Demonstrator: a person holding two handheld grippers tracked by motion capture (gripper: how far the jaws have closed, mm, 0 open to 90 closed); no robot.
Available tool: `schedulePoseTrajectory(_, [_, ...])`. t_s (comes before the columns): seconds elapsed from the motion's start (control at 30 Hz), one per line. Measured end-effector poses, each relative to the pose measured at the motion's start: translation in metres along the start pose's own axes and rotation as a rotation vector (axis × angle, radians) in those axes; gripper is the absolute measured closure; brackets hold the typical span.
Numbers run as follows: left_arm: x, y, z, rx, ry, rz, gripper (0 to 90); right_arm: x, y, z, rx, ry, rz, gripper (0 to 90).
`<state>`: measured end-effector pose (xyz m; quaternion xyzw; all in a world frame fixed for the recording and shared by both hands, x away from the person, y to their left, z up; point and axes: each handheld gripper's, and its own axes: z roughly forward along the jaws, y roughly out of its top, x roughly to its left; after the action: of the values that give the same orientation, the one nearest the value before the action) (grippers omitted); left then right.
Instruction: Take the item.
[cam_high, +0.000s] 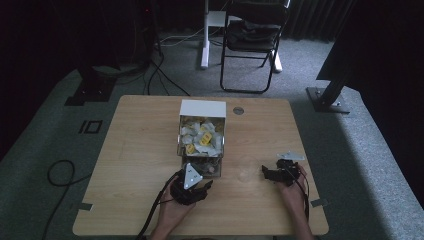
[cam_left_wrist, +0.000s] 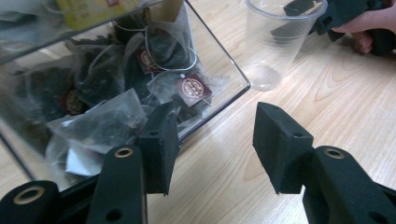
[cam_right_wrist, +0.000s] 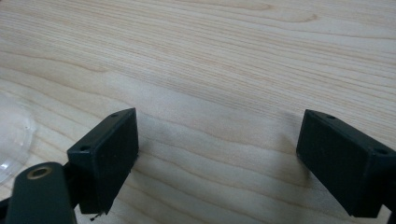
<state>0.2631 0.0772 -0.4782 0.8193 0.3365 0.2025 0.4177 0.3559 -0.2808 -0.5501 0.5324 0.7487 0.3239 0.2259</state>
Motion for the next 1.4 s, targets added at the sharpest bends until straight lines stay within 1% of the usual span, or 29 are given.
schedulePoseTrajectory(0.23, [0.005, 0.0, -0.012, -0.034, 0.044, -0.012, 54.2, 0.0, 0.0, 0.0, 0.0, 0.0, 0.0, 12.5])
schedulePoseTrajectory(0.33, [0.009, 0.0, -0.015, -0.043, 0.061, -0.026, 55.3, 0.0, 0.0, 0.0, 0.0, 0.0, 0.0, 12.5])
schedulePoseTrajectory(0.53, [0.012, 0.003, -0.016, -0.05, 0.108, -0.016, 55.4, 0.0, 0.0, 0.0, 0.0, 0.0, 0.0, 12.5])
schedulePoseTrajectory(0.57, [0.013, 0.004, -0.016, -0.048, 0.114, -0.016, 55.4, 0.0, 0.0, 0.0, 0.0, 0.0, 0.001, 12.5])
schedulePoseTrajectory(0.63, [0.014, 0.005, -0.014, -0.046, 0.138, -0.015, 55.6, 0.0, 0.0, 0.0, 0.0, 0.0, 0.001, 12.5])
schedulePoseTrajectory(0.7, [0.015, 0.005, -0.012, -0.042, 0.145, -0.023, 57.4, 0.0, 0.0, 0.0, 0.0, 0.0, 0.0, 12.5])
schedulePoseTrajectory(0.77, [0.017, 0.005, -0.009, -0.035, 0.164, -0.03, 60.0, 0.0, 0.0, 0.0, 0.0, 0.0, 0.0, 12.5])
schedulePoseTrajectory(0.97, [0.019, 0.003, -0.004, -0.009, 0.18, -0.033, 63.4, 0.0, 0.0, 0.0, 0.0, 0.0, 0.0, 12.5])
schedulePoseTrajectory(1.0, [0.02, 0.002, -0.002, -0.002, 0.192, -0.034, 63.4, 0.0, 0.0, 0.0, 0.0, 0.0, 0.0, 12.5])
schedulePoseTrajectory(1.03, [0.02, 0.001, -0.002, -0.005, 0.194, -0.038, 68.8, 0.0, 0.0, 0.0, 0.0, 0.0, 0.0, 12.5])
schedulePoseTrajectory(1.07, [0.021, 0.001, -0.003, -0.009, 0.196, -0.046, 71.8, 0.0, 0.0, 0.0, 0.0, 0.0, 0.0, 12.5])
schedulePoseTrajectory(1.13, [0.022, 0.001, -0.004, -0.009, 0.194, -0.049, 76.9, 0.0, 0.0, 0.0, 0.0, 0.0, 0.0, 12.5])
schedulePoseTrajectory(1.3, [0.025, 0.002, -0.003, -0.002, 0.183, -0.051, 87.6, 0.0, 0.0, 0.0, 0.0, 0.0, 0.0, 12.5])
schedulePoseTrajectory(1.4, [0.026, 0.002, -0.003, 0.001, 0.176, -0.053, 90.0, 0.0, 0.0, 0.0, 0.0, 0.0, 0.0, 12.5])
